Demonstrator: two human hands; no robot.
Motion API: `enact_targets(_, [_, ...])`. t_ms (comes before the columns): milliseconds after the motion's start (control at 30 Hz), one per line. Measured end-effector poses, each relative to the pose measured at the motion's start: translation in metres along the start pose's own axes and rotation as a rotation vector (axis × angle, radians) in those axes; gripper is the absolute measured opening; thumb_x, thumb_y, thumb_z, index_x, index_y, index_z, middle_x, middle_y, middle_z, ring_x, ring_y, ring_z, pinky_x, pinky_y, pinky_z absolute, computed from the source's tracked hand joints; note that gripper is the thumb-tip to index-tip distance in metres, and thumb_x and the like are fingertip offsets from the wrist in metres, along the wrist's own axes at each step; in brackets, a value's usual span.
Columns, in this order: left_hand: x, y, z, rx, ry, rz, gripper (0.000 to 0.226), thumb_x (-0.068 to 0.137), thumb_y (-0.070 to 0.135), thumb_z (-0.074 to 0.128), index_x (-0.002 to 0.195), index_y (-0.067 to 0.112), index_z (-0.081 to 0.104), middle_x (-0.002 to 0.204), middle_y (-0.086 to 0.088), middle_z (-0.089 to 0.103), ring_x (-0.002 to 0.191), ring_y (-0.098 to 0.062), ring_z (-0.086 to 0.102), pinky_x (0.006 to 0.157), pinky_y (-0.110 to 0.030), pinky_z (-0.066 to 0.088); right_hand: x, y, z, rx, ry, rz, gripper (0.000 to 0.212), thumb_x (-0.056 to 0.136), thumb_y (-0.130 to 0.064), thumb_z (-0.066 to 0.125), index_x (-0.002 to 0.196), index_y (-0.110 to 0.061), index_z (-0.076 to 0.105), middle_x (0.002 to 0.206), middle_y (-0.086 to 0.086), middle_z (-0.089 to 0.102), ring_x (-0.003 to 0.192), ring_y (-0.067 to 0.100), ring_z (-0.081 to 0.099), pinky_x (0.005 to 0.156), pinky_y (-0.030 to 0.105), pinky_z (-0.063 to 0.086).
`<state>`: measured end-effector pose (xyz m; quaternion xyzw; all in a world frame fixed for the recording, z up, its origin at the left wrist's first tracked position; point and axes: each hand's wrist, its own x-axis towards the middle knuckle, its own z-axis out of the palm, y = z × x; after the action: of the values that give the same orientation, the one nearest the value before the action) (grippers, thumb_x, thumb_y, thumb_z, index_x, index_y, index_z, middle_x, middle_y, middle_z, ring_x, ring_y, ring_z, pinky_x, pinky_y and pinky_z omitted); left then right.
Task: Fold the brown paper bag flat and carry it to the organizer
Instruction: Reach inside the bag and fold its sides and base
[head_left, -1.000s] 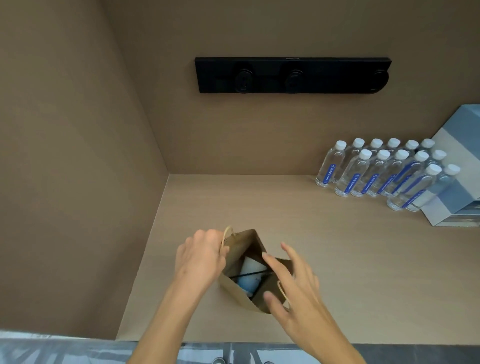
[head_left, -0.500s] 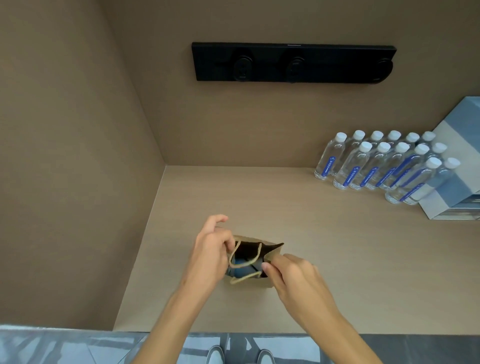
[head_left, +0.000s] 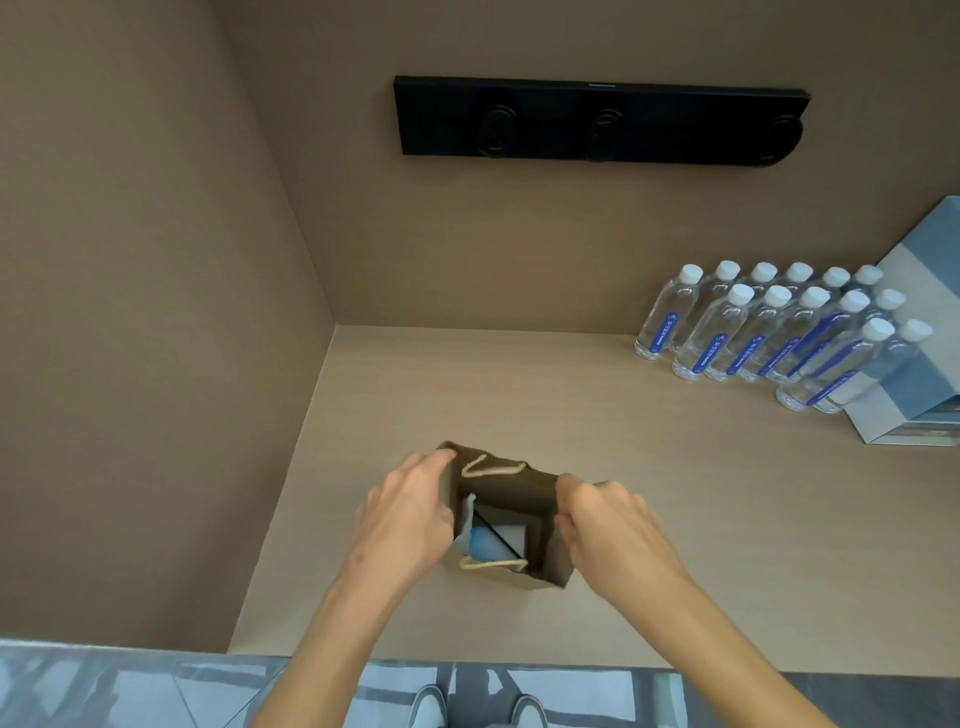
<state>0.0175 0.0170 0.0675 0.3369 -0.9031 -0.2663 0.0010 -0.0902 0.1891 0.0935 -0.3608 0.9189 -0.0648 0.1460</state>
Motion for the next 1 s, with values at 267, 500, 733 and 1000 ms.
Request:
enact_targets(267, [-0.011, 0.012, 0.003, -0.106, -0.176, 0.034, 0.068, 0.074, 0.014, 0.039, 0.140, 0.028, 0.038, 0.143, 0.005, 0.037, 0.120, -0.032, 0.052, 0.098, -0.043, 0.047, -0.007, -0.004, -0.018, -0.303, -0.003, 0.047, 0.025, 0.074, 0.009, 0.049, 0.088, -0.012, 0.050, 0.078, 0.004, 0.033, 0.070, 0.032, 0.047, 0.055, 0.036, 0.030])
enact_targets(500, [-0.025, 0.024, 0.015, -0.137, -0.194, 0.022, 0.073, 0.077, 0.004, 0.043, 0.144, 0.024, 0.022, 0.150, 0.009, 0.026, 0.123, -0.031, 0.050, 0.100, -0.042, 0.045, 0.006, -0.017, -0.018, -0.675, -0.140, -0.536, 0.015, 0.079, -0.004, 0.064, 0.091, -0.008, 0.073, 0.097, 0.013, 0.066, 0.097, 0.033, 0.056, 0.074, 0.038, 0.042])
enact_targets(733, [-0.030, 0.028, 0.018, -0.150, -0.208, 0.027, 0.077, 0.077, 0.002, 0.044, 0.148, 0.020, 0.018, 0.155, 0.009, 0.019, 0.127, -0.031, 0.048, 0.100, -0.038, 0.044, 0.051, -0.019, 0.020, -0.358, -0.671, -0.159, 0.021, 0.089, -0.005, 0.058, 0.109, -0.003, 0.063, 0.093, 0.014, 0.063, 0.077, 0.028, 0.061, 0.056, 0.032, 0.043])
enact_targets(1000, [-0.031, 0.033, 0.023, -0.147, -0.242, 0.040, 0.081, 0.076, 0.002, 0.042, 0.149, 0.020, 0.013, 0.158, 0.007, 0.012, 0.125, -0.035, 0.049, 0.100, -0.043, 0.045, 0.078, -0.018, 0.062, -0.295, -0.890, 0.046, 0.039, 0.094, -0.017, 0.055, 0.130, -0.005, 0.052, 0.134, 0.015, 0.056, 0.115, 0.030, 0.054, 0.092, 0.036, 0.042])
